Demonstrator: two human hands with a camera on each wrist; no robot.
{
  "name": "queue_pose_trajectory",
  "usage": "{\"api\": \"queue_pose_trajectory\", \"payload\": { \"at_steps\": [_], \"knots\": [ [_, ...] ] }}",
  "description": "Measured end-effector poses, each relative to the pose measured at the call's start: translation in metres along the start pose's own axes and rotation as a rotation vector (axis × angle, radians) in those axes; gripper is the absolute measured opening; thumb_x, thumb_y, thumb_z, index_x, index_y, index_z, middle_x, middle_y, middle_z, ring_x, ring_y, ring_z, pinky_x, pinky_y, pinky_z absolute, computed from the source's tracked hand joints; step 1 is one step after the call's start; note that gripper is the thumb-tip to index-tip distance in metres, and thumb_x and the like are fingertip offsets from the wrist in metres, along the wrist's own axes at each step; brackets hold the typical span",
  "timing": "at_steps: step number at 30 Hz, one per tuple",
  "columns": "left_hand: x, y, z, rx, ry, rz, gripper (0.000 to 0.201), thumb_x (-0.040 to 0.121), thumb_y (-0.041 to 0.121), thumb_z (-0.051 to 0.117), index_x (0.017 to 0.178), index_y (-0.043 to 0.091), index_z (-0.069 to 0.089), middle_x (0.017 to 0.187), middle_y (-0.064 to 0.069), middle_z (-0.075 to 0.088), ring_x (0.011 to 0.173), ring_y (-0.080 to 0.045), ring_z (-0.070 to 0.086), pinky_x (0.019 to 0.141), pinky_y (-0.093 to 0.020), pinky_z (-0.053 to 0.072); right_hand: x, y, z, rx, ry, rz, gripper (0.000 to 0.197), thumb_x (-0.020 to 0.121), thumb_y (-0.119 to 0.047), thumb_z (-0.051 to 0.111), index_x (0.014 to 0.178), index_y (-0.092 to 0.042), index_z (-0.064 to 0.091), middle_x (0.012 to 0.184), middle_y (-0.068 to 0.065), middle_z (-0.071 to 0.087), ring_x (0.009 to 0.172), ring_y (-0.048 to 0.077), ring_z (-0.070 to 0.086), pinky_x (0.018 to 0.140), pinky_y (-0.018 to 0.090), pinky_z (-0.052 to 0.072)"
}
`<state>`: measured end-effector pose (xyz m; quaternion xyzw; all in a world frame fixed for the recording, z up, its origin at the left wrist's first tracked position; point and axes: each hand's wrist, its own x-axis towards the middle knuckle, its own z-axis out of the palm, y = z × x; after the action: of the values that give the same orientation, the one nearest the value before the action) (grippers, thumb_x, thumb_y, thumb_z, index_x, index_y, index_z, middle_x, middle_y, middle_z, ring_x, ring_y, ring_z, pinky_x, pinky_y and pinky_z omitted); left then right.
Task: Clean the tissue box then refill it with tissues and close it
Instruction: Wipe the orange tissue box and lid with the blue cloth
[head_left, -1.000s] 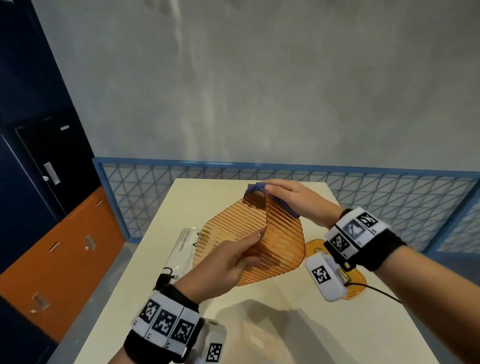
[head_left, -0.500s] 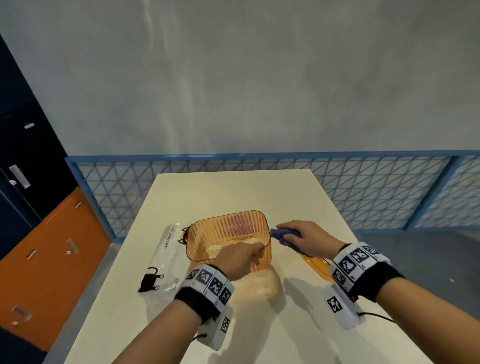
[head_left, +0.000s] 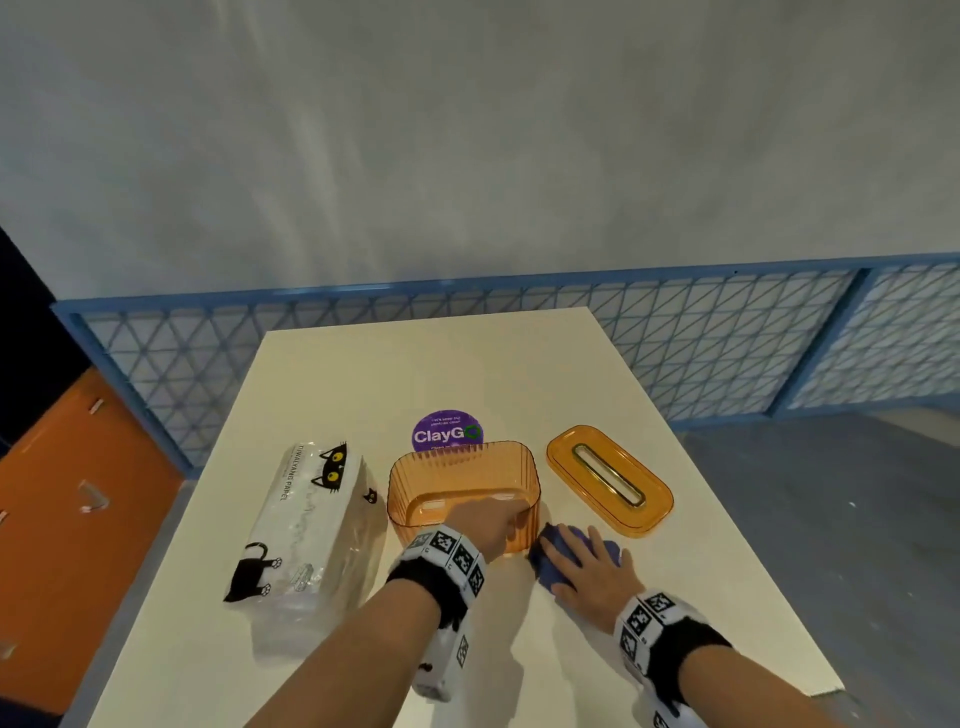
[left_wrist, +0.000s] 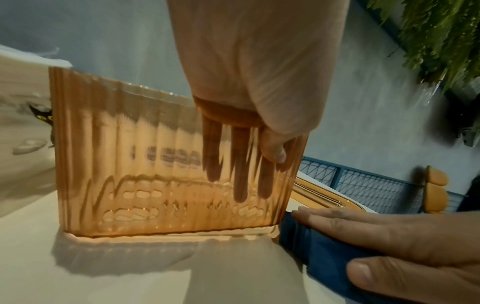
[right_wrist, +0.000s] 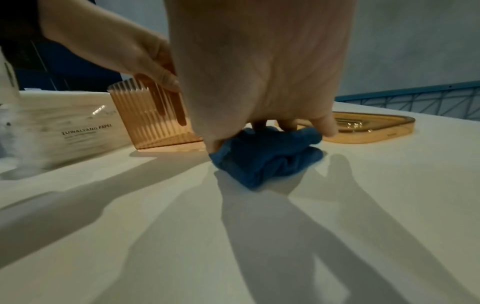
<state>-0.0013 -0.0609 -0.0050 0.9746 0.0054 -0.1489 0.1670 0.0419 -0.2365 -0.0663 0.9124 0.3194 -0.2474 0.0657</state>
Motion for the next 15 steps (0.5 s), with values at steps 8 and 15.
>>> {"api": "queue_pose_trajectory", "payload": {
  "at_steps": [8, 15],
  "knots": [
    [0.014, 0.014, 0.001, 0.055, -0.110, -0.029, 0.043, 0.090, 0.005, 0.043, 0.130, 0.019, 0.045, 0.123, -0.010, 0.061, 0.112, -0.029, 0.057, 0.091, -0.040, 0.050, 0.000, 0.009, 0.010, -0.013, 0.018, 0.091, 0.074, 0.091, -0.053, -0.010, 0.136, -0.017, 0.036, 0.139, 0.004, 0.053, 0.118, 0.038, 0.058, 0.080, 0.058, 0.053],
    [0.023, 0.021, 0.006, 0.023, -0.090, -0.021, 0.036, 0.094, 0.011, 0.042, 0.129, 0.019, 0.047, 0.124, -0.010, 0.060, 0.112, -0.029, 0.057, 0.093, -0.039, 0.050, -0.004, 0.023, 0.018, -0.077, 0.046, 0.117, 0.119, 0.057, -0.069, -0.043, 0.145, -0.034, 0.028, 0.157, 0.004, 0.022, 0.136, 0.043, 0.035, 0.100, 0.058, 0.040]
  ]
}}
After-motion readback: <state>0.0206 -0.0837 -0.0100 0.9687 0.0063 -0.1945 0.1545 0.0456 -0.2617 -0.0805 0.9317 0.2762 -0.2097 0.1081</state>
